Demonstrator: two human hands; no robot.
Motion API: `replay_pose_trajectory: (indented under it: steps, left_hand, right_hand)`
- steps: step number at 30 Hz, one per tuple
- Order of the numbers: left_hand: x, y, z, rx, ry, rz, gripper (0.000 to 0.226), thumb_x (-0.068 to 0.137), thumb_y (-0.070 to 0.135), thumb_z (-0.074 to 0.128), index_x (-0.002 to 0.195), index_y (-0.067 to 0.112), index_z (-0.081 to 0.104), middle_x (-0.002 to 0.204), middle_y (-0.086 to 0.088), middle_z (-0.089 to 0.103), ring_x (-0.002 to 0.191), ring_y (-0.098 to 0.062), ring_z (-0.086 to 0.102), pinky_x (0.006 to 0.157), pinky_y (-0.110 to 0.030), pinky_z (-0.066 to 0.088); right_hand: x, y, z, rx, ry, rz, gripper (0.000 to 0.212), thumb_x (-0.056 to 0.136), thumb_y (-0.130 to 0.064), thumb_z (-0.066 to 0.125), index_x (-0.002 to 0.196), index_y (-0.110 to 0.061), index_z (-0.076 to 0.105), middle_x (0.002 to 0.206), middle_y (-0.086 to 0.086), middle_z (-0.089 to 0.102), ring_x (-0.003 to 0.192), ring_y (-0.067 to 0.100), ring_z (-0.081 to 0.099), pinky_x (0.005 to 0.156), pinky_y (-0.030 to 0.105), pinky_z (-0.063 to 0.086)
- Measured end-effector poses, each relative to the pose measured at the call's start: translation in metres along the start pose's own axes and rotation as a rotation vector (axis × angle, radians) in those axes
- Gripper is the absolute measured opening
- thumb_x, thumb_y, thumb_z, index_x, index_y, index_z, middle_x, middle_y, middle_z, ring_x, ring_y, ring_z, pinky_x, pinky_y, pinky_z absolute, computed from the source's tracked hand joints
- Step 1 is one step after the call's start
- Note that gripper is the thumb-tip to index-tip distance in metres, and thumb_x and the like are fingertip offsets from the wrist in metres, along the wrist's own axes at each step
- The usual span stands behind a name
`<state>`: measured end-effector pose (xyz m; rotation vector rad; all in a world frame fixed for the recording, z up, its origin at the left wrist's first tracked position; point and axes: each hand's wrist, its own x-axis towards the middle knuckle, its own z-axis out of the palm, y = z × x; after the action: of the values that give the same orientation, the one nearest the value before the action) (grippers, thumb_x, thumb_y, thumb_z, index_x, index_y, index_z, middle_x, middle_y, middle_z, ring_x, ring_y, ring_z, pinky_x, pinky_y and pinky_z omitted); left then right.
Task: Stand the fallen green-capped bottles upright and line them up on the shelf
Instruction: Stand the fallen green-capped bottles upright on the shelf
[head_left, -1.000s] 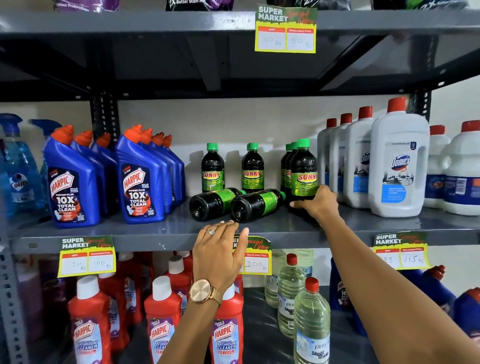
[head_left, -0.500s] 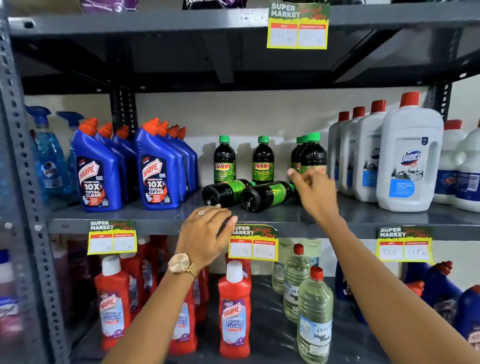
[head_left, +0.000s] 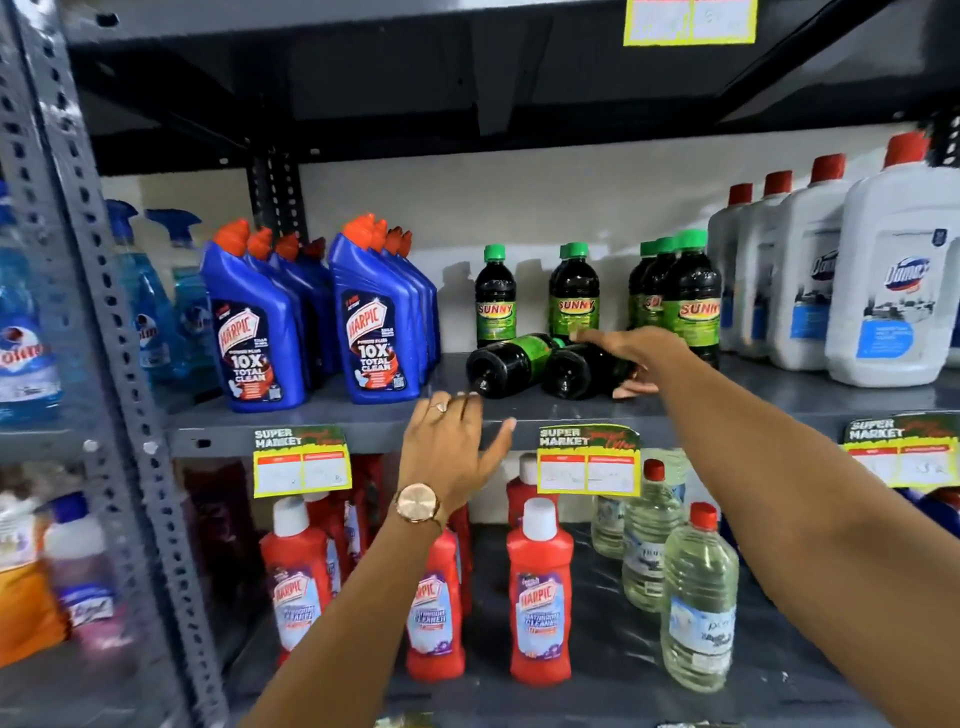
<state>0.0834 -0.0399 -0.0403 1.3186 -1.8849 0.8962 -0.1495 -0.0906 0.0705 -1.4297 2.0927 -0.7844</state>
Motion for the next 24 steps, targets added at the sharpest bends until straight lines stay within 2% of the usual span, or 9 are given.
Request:
replay_pose_trajectory:
  steps: [4, 6, 9, 11, 13, 16, 17, 21, 24]
  left_hand:
    - [0.001, 0.000, 0.004, -0.048, 0.031, -0.018, 0.058, 0.091, 0.051, 0.038, 0.095, 0.003, 0.070, 0.093, -0.012, 0.074, 0.094, -0.031, 0.066, 0.085, -0.039, 0.051]
    - [0.000, 0.002, 0.007, -0.055, 0.061, -0.030, 0.056, 0.090, 0.050, 0.040, 0.091, 0.003, 0.070, 0.090, -0.012, 0.074, 0.089, -0.030, 0.067, 0.083, -0.038, 0.052]
    - [-0.001, 0.001, 0.009, -0.058, 0.094, -0.027, 0.054, 0.090, 0.051, 0.041, 0.085, 0.005, 0.070, 0.084, -0.010, 0.074, 0.080, -0.028, 0.066, 0.077, -0.037, 0.051]
    - [-0.001, 0.000, 0.010, -0.060, 0.119, -0.028, 0.053, 0.090, 0.050, 0.042, 0.082, 0.006, 0.069, 0.081, -0.010, 0.073, 0.077, -0.028, 0.066, 0.075, -0.037, 0.051]
    - [-0.001, 0.001, 0.011, -0.060, 0.140, -0.036, 0.052, 0.089, 0.050, 0.043, 0.080, 0.006, 0.069, 0.079, -0.009, 0.073, 0.075, -0.026, 0.066, 0.074, -0.037, 0.050]
    - [0.000, 0.001, 0.014, -0.069, 0.161, -0.033, 0.053, 0.090, 0.051, 0.042, 0.079, 0.006, 0.069, 0.079, -0.008, 0.073, 0.075, -0.026, 0.066, 0.074, -0.036, 0.050]
    - [0.000, 0.000, 0.014, -0.072, 0.163, -0.031, 0.053, 0.090, 0.051, 0.042, 0.079, 0.006, 0.069, 0.079, -0.008, 0.073, 0.074, -0.026, 0.066, 0.074, -0.036, 0.050]
    - [-0.001, 0.001, 0.013, -0.081, 0.150, -0.044, 0.056, 0.090, 0.052, 0.040, 0.079, 0.006, 0.070, 0.079, -0.008, 0.073, 0.075, -0.026, 0.067, 0.075, -0.036, 0.051]
    - [-0.002, 0.002, 0.010, -0.078, 0.146, -0.048, 0.057, 0.090, 0.052, 0.040, 0.081, 0.005, 0.071, 0.081, -0.009, 0.074, 0.080, -0.026, 0.069, 0.077, -0.036, 0.052]
  right_hand:
    - [0.013, 0.007, 0.010, 0.159, -0.024, 0.026, 0.092, 0.062, -0.077, 0.057, 0.127, -0.012, 0.056, 0.125, 0.013, 0.063, 0.087, 0.026, 0.069, 0.065, 0.027, 0.058]
    - [0.015, 0.011, 0.018, 0.233, 0.064, -0.007, 0.094, 0.053, -0.080, 0.057, 0.116, -0.011, 0.061, 0.108, 0.010, 0.069, 0.081, 0.024, 0.070, 0.081, 0.030, 0.058]
    - [0.009, 0.020, 0.027, 0.310, 0.215, -0.089, 0.094, 0.046, -0.084, 0.055, 0.103, -0.011, 0.067, 0.080, 0.004, 0.070, 0.070, 0.024, 0.069, 0.088, 0.039, 0.057]
    - [0.010, 0.027, 0.030, 0.347, 0.332, -0.128, 0.099, 0.052, -0.085, 0.053, 0.110, -0.007, 0.065, 0.093, 0.005, 0.071, 0.088, 0.031, 0.068, 0.092, 0.042, 0.051]
    - [0.010, 0.031, 0.031, 0.385, 0.440, -0.183, 0.092, 0.064, -0.080, 0.055, 0.111, -0.002, 0.063, 0.104, 0.010, 0.064, 0.101, 0.035, 0.062, 0.084, 0.037, 0.046]
    - [0.006, 0.025, 0.032, 0.392, 0.543, -0.332, 0.063, 0.072, -0.072, 0.060, 0.076, -0.009, 0.054, 0.092, 0.012, 0.061, 0.083, 0.030, 0.058, 0.068, 0.033, 0.039]
    - [0.006, 0.023, 0.032, 0.369, 0.574, -0.376, 0.061, 0.073, -0.070, 0.062, 0.073, -0.010, 0.050, 0.087, 0.011, 0.060, 0.078, 0.028, 0.056, 0.065, 0.032, 0.038]
    - [0.003, 0.022, 0.036, 0.223, 0.660, -0.459, 0.066, 0.074, -0.063, 0.069, 0.095, -0.004, 0.049, 0.081, 0.008, 0.056, 0.074, 0.025, 0.054, 0.063, 0.033, 0.039]
    - [0.002, 0.023, 0.037, 0.134, 0.664, -0.452, 0.086, 0.071, -0.061, 0.073, 0.122, 0.003, 0.046, 0.091, 0.011, 0.057, 0.084, 0.028, 0.057, 0.069, 0.037, 0.045]
